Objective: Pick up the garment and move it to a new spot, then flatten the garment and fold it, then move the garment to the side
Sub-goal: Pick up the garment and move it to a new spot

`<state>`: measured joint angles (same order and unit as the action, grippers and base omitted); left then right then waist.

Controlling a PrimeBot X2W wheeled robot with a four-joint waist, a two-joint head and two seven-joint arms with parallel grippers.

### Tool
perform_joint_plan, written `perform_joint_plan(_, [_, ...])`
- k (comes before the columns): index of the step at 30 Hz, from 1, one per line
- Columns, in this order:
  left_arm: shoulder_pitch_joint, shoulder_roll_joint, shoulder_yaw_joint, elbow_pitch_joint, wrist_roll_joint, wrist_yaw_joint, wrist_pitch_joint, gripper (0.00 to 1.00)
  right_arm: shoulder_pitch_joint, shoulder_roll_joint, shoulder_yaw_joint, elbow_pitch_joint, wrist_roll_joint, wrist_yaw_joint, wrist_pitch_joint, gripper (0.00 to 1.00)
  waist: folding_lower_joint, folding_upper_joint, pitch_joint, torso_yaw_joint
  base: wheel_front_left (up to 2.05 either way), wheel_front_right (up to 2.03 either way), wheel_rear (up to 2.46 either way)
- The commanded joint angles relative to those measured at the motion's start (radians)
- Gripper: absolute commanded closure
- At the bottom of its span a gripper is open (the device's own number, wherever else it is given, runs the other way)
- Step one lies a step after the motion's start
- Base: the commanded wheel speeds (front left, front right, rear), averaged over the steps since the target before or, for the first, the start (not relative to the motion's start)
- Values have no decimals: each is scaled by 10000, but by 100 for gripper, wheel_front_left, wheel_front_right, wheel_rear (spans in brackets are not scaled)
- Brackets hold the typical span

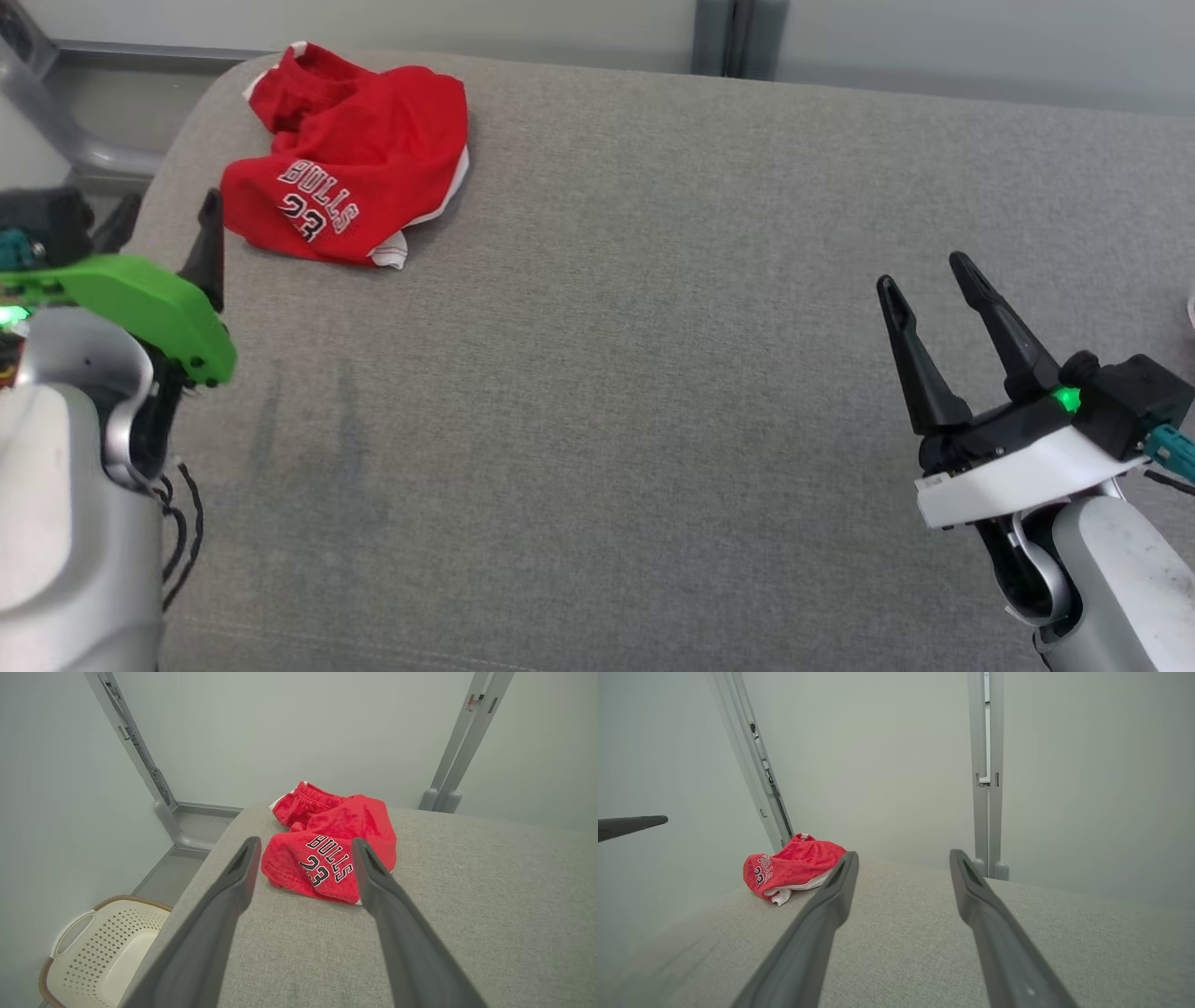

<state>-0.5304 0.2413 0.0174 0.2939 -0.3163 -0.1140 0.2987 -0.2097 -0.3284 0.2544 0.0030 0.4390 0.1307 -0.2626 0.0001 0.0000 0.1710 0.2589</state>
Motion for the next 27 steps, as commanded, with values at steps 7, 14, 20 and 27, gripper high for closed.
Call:
perform_joint_plan(7, [-1990, 655, -267, 1791, -615, -131, 950, 0, -614, -116, 210, -195, 118, 3, -22, 0, -1, 0, 1654, -1953, 0, 0, 0])
perform_joint_plan(14, [-3173, 1301, -858, 3630, -713, -165, 1405, 0, -1078, -7, 381, -250, 197, 3, -22, 0, -1, 0, 2312, -3003, 0, 0, 0])
perform_joint_plan(20, [-3735, 1787, -1789, 4522, -1292, -167, 1761, 0, -1302, 94, 400, -245, 256, 3, -23, 0, -1, 0, 2689, -3670, 0, 0, 0])
perform_joint_plan(27, [-4056, 2396, -2302, 5826, -1292, -102, 2057, 0, -1369, 160, 404, -240, 257, 3, -23, 0, -1, 0, 2884, -4029, 0, 0, 0])
